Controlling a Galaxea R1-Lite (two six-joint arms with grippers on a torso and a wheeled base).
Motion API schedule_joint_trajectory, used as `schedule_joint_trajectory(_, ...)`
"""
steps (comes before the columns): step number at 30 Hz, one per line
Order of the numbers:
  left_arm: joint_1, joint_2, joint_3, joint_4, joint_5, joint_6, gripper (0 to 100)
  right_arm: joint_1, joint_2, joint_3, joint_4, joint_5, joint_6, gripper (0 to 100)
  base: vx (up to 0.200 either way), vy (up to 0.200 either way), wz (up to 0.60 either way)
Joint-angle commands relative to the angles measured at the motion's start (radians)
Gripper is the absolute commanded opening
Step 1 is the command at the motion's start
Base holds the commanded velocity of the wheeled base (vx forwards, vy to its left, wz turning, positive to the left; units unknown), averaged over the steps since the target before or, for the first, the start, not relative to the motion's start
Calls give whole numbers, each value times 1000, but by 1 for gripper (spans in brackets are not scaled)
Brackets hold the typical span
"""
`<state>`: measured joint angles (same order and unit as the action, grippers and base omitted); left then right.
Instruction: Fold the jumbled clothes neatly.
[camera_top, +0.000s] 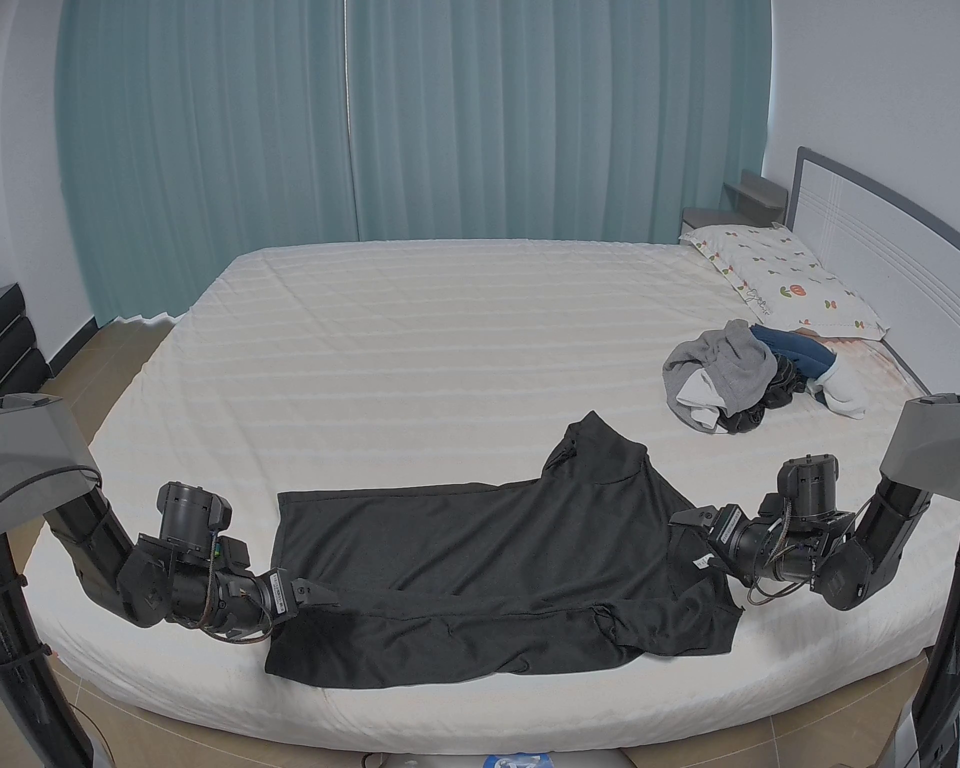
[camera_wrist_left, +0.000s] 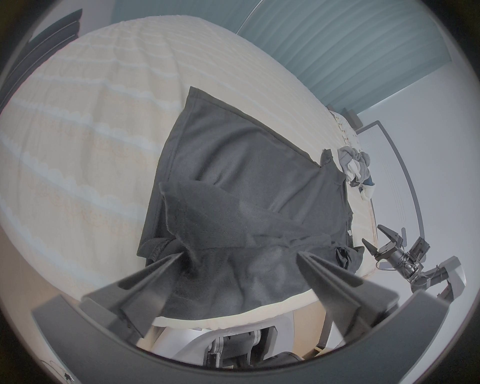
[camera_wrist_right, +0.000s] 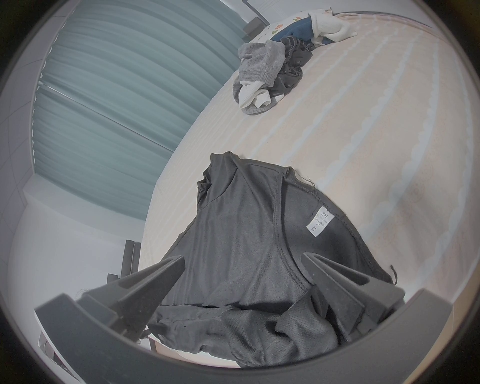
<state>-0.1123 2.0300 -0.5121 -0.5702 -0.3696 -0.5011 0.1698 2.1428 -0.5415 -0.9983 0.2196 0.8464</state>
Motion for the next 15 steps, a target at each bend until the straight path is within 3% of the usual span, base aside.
schedule_joint_trajectory(1,20,10,11,1,-12,33,100,0,3,2,0,1,0,100,0,0,0)
schedule_joint_trajectory(4,65,13,34,0,-28,131,100,0,3,2,0,1,0,100,0,0,0)
schedule_joint_trajectory(9,160,7,89,1,-167,342,100,0,3,2,0,1,0,100,0,0,0)
schedule_joint_trajectory(15,161,35,93,0,-172,389,100,0,3,2,0,1,0,100,0,0,0)
